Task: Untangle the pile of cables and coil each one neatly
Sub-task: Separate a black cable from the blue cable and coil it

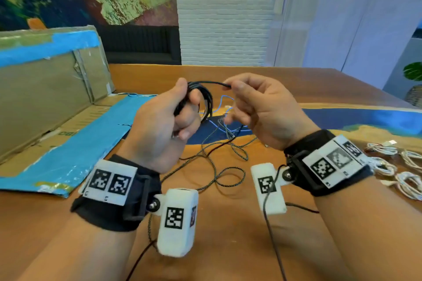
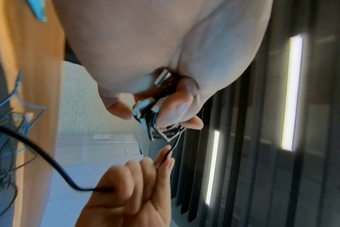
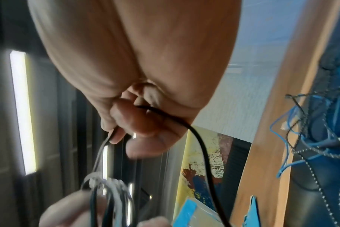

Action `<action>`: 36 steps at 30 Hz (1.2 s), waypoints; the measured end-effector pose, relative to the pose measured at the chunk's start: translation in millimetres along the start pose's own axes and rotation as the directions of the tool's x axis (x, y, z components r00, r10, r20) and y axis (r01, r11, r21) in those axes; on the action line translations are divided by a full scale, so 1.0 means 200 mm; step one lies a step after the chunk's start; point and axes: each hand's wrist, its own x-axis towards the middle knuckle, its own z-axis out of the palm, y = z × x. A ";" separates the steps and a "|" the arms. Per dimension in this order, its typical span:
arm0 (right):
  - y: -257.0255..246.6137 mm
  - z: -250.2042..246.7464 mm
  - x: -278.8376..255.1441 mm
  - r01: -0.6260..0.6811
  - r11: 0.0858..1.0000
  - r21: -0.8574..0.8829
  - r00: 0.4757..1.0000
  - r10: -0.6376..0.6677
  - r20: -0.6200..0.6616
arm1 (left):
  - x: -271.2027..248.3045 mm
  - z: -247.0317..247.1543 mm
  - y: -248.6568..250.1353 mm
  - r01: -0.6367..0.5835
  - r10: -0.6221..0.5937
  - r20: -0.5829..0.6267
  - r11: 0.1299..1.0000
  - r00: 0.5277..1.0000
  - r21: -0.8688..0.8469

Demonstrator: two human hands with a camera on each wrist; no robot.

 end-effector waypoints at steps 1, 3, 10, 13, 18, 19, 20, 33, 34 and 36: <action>0.01 -0.02 -0.01 -0.012 0.999 0.031 0.998 0.014 -0.061 | -0.01 -0.02 -0.01 0.043 -0.041 0.040 0.996 0.998 -0.076; 0.03 -0.05 -0.03 -0.036 0.999 -0.039 0.988 0.030 -0.152 | -0.03 -0.04 -0.03 0.104 -0.087 0.090 0.973 0.992 -0.205; 0.16 0.05 -0.14 -0.225 0.837 -0.499 0.974 0.179 -0.140 | -0.02 -0.01 -0.11 0.037 -0.054 -0.056 0.965 0.997 -0.260; 0.16 0.11 -0.19 -0.294 0.818 -0.495 0.951 0.304 -0.061 | 0.00 0.01 -0.17 -0.004 -0.010 -0.158 0.996 0.987 -0.092; 0.14 0.14 -0.24 -0.369 0.867 -0.335 0.921 0.389 -0.009 | -0.02 0.04 -0.23 -0.018 0.075 -0.180 0.955 0.981 0.296; 0.14 0.13 -0.25 -0.397 0.878 -0.269 0.912 0.411 -0.005 | -0.02 0.04 -0.24 0.000 0.073 -0.173 0.922 0.982 0.388; 0.13 0.13 -0.26 -0.416 0.883 -0.217 0.904 0.427 0.007 | -0.02 0.04 -0.24 0.023 0.066 -0.166 0.875 0.984 0.484; 0.09 -0.04 -0.23 -0.060 0.896 -0.440 0.995 0.021 -0.094 | -0.08 0.03 -0.19 0.312 -0.386 0.147 0.875 0.911 0.370; 0.11 -0.05 -0.23 -0.041 0.896 -0.442 0.994 -0.007 -0.106 | -0.08 0.04 -0.19 0.322 -0.380 0.164 0.899 0.910 0.296; 0.13 -0.05 -0.22 -0.007 0.890 -0.456 0.991 -0.056 -0.124 | -0.08 0.04 -0.18 0.333 -0.361 0.171 0.927 0.917 0.176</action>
